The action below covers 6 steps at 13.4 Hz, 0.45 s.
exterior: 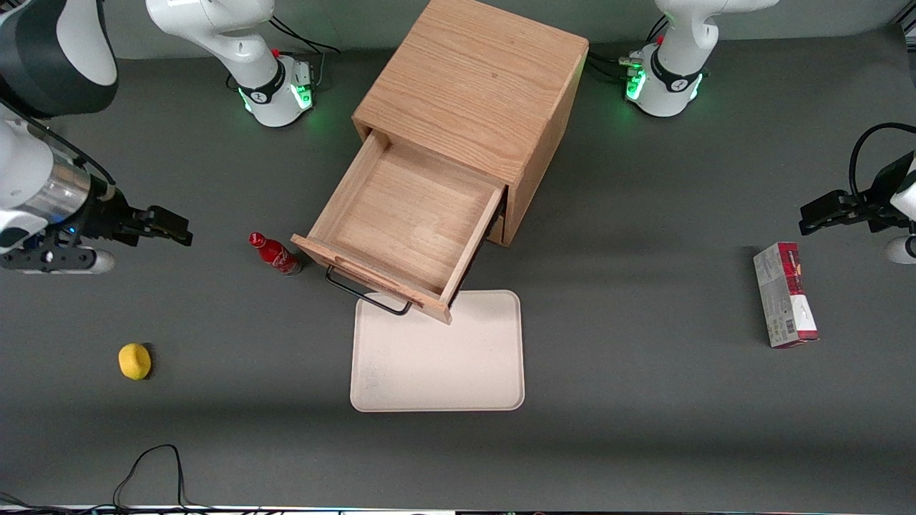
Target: Open upper drawer
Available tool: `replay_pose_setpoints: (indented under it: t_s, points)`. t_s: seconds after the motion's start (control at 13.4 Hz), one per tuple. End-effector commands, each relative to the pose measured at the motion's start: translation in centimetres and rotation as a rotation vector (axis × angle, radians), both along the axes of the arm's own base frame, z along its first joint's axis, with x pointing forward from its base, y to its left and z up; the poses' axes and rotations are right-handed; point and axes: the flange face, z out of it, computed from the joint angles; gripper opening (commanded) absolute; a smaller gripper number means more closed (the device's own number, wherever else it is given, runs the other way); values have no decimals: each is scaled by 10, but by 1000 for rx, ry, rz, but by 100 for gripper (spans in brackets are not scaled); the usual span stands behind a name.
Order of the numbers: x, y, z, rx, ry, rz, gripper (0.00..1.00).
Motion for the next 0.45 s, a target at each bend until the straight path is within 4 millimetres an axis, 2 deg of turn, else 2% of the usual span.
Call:
replay_pose_setpoints:
  t_s: [0.0, 0.37]
  points:
    - [-27, -10, 8, -16, -29, -80, 100]
    - [-25, -16, 16, -54, -41, -113, 100]
